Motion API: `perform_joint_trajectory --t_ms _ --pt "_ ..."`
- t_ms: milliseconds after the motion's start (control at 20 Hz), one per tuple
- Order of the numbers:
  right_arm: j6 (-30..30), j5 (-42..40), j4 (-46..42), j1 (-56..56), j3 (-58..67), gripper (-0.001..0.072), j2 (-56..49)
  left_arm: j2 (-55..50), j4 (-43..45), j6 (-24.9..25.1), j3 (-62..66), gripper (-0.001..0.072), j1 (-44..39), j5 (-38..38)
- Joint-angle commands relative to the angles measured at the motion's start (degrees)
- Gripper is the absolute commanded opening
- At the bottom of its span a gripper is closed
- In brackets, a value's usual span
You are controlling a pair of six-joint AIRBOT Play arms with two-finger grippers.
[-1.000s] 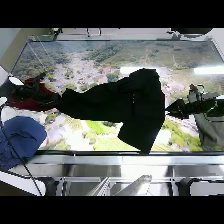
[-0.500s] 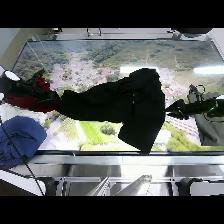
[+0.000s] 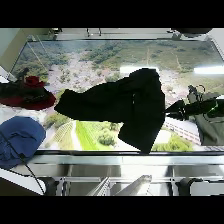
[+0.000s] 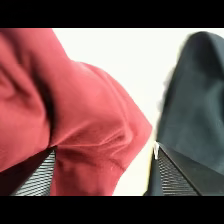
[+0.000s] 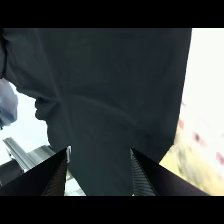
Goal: Fold the shirts.
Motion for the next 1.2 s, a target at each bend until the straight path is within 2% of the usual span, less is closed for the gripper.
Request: perform_joint_trajectory --t_ms 0,250,450,750,1050,1150 --pt "0.0 0.8 0.1 0.0 0.0 0.0443 0.0 1.4 -0.5 -0.9 4.6 0.0698 1.6 -2.7" --pt "0.0 1.3 0.0 0.0 0.0 0.0443 0.0 2.6 -1.8 -1.9 14.1 0.0704 -0.5 -11.5" --pt "-0.4 3.4 -0.5 0.0 0.0 0.0443 0.0 2.4 -1.7 -1.9 11.6 0.0704 -3.3 -20.0" --pt "-0.4 3.8 -0.9 0.0 0.0 0.0442 0.0 -0.6 -1.7 -0.2 0.3 0.0704 -5.4 -20.0" --pt "-0.4 3.5 -0.9 0.0 0.0 0.0442 0.0 -3.5 -0.5 -0.2 0.0 0.0701 -6.4 -15.6" --pt "-0.4 3.6 -0.9 0.0 0.0 0.0442 0.0 -4.7 -0.5 0.0 0.1 0.0694 -7.9 -16.9"
